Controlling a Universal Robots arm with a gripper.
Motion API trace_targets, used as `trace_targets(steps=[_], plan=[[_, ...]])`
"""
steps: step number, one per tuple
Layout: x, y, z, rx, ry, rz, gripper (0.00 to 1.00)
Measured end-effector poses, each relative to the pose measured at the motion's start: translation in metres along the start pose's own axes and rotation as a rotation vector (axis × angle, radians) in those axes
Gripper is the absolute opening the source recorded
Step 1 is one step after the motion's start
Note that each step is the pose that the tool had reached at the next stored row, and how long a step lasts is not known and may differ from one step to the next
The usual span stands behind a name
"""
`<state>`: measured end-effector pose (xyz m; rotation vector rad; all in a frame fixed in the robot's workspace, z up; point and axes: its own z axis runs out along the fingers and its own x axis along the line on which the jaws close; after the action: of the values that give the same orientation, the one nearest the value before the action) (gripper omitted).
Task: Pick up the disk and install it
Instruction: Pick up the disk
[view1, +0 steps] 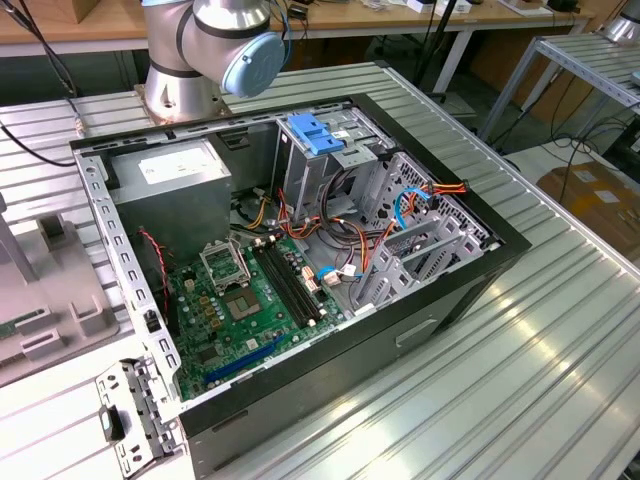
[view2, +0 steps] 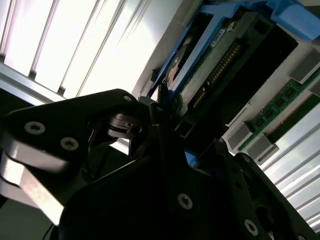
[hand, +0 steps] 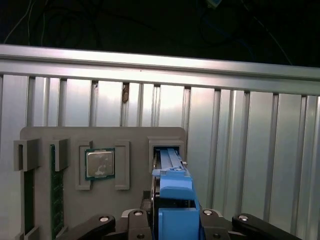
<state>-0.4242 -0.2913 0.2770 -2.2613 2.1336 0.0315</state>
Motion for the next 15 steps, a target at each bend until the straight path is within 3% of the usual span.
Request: trace_targets(steps=[11, 15], plan=[[-0.0001, 0.0, -0.0022, 0.0, -0.0014, 0.0, 0.36], [-0.0002, 0.0, -0.0056, 0.0003, -0.0061, 0.0, 0.36]])
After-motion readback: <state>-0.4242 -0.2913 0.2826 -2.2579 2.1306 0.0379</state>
